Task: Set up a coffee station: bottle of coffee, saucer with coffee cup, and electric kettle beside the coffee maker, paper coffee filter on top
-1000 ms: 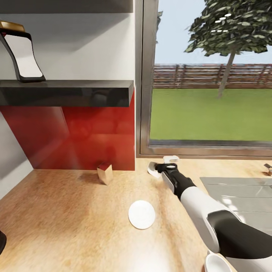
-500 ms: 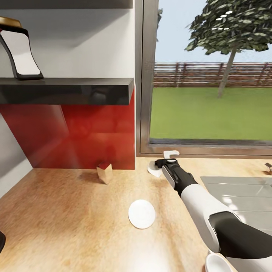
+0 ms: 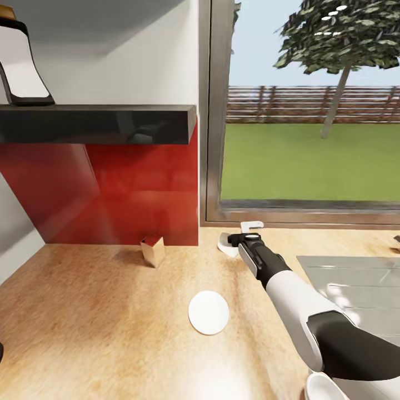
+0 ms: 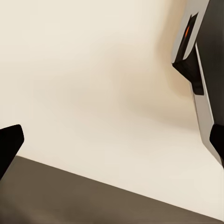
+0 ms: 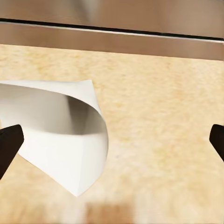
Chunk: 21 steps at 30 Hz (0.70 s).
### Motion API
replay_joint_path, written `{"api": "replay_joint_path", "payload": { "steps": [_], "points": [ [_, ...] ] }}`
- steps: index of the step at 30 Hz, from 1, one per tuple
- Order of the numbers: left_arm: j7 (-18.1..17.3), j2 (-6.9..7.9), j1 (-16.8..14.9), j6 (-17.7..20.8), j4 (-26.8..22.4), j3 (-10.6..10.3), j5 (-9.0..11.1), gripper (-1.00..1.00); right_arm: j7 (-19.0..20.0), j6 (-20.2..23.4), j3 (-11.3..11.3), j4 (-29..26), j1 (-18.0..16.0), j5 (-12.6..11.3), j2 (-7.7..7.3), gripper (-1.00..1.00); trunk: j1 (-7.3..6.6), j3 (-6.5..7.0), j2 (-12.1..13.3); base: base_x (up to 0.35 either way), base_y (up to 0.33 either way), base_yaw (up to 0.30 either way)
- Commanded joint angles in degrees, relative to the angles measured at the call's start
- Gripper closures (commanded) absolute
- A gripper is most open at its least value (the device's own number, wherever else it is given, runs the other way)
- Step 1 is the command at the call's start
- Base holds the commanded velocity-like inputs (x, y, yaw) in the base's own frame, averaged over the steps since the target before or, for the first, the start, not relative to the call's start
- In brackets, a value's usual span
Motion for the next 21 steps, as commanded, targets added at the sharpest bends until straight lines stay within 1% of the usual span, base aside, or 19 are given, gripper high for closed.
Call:
{"api": "replay_joint_path", "payload": {
  "steps": [1,18,21],
  "points": [
    [-0.06,0.00,-0.04,-0.32,0.12,0.21,0.40,-1.00,-0.45,0.33,0.43,-0.07,-0.04,-0.41,-0.05,-1.00,0.25,-0.36,-0.51,0.000,0.000,0.000],
    [-0.06,0.00,0.14,-0.32,0.12,0.21,0.40,-1.00,-0.45,0.33,0.52,-0.02,-0.04,-0.37,-0.35,-1.00,3.98,-4.97,-7.33,0.000,0.000,0.000],
    [-0.06,0.00,0.14,-0.32,0.12,0.21,0.34,-1.00,-0.45,0.33,0.52,-0.05,-0.05,-0.37,-0.46,-1.00,3.98,-5.24,-7.33,0.000,0.000,0.000]
  ]
}}
